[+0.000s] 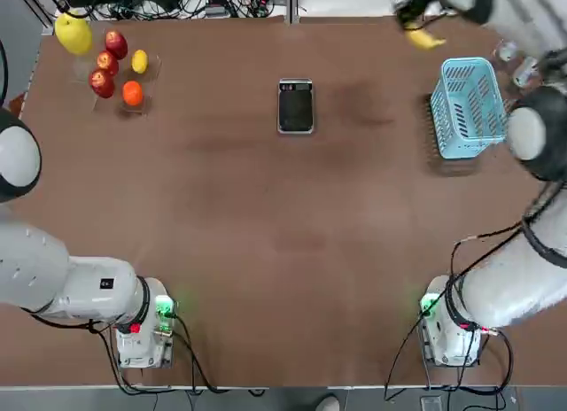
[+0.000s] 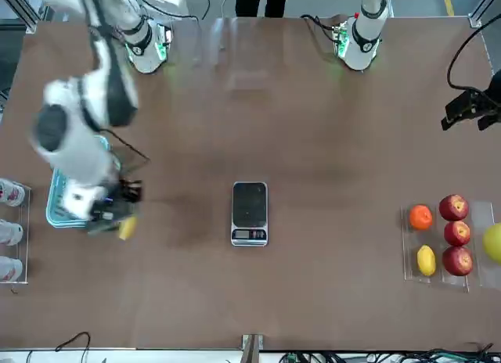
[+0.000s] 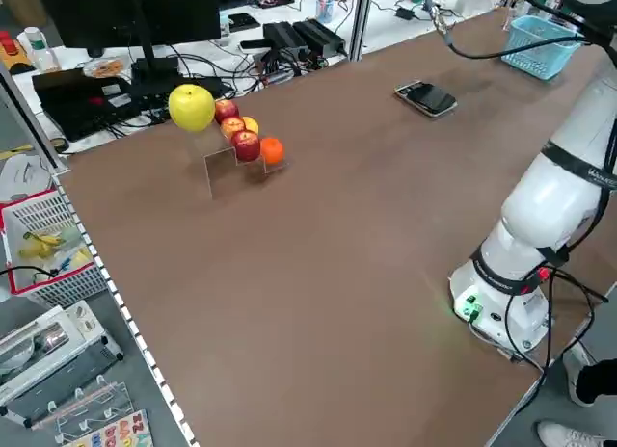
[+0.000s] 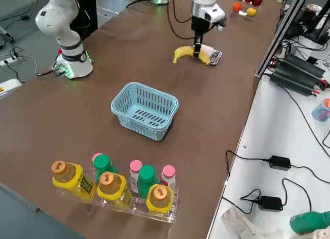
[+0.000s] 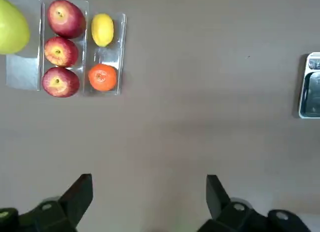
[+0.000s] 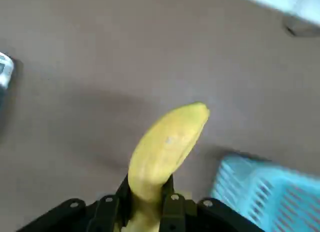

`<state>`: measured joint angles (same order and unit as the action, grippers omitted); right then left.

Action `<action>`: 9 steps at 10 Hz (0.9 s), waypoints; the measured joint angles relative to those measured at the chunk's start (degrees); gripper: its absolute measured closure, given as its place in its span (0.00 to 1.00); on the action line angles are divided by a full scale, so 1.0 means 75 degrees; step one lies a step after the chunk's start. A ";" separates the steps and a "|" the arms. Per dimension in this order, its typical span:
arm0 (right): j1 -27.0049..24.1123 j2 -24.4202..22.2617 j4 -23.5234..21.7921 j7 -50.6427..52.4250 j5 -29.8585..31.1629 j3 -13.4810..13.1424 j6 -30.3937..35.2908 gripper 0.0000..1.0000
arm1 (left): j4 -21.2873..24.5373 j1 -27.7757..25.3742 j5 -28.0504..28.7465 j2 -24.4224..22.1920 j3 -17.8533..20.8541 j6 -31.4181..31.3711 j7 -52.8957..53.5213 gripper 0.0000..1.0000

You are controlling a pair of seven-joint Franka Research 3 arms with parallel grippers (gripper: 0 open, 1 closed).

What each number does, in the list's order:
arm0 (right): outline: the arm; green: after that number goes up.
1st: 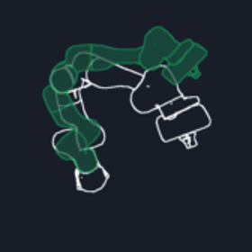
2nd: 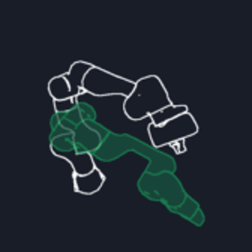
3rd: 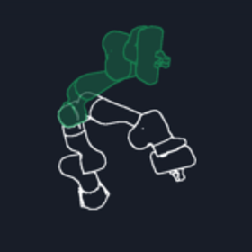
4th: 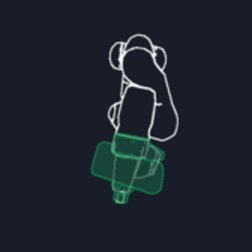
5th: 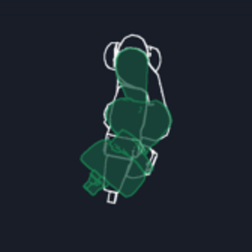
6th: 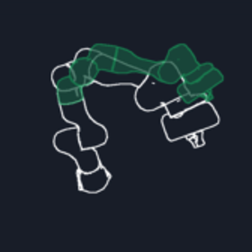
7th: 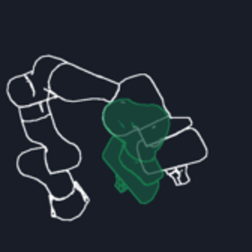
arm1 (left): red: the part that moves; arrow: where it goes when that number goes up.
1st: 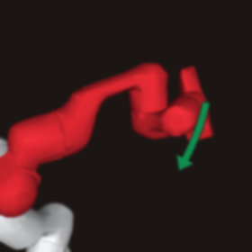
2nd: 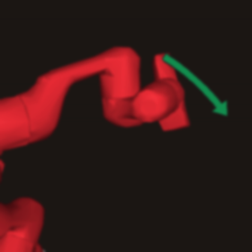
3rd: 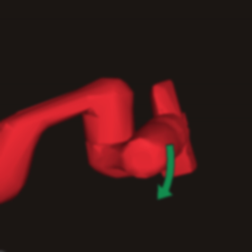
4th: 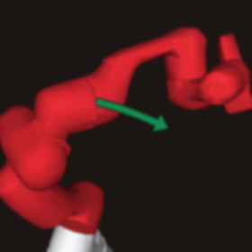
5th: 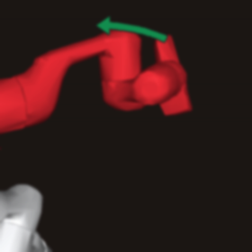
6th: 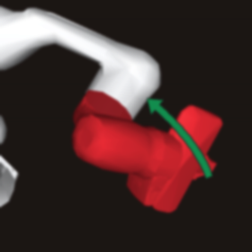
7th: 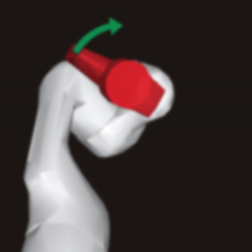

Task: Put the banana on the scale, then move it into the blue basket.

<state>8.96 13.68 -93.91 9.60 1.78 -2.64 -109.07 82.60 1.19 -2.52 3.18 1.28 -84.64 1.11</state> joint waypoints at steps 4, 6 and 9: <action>-0.2464 -0.0535 -0.1747 0.0749 0.0006 0.0408 -0.0632 0.77 | -0.0006 -0.0011 0.0000 -0.0002 -0.0191 0.0057 0.0011 0.00; -0.2632 -0.0240 -0.2266 0.0736 0.0000 0.0464 -0.1316 0.77 | -0.0006 -0.0006 0.0000 0.0000 -0.0282 0.0070 -0.0002 0.00; -0.2632 0.0070 -0.2319 0.0700 -0.0020 0.0541 -0.1380 0.77 | -0.0006 -0.0024 0.0000 0.0000 -0.0281 0.0071 -0.0004 0.00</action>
<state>-10.78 14.20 -111.30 14.85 1.63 1.42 -119.42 82.56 1.02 -2.52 3.18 -0.83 -84.10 1.09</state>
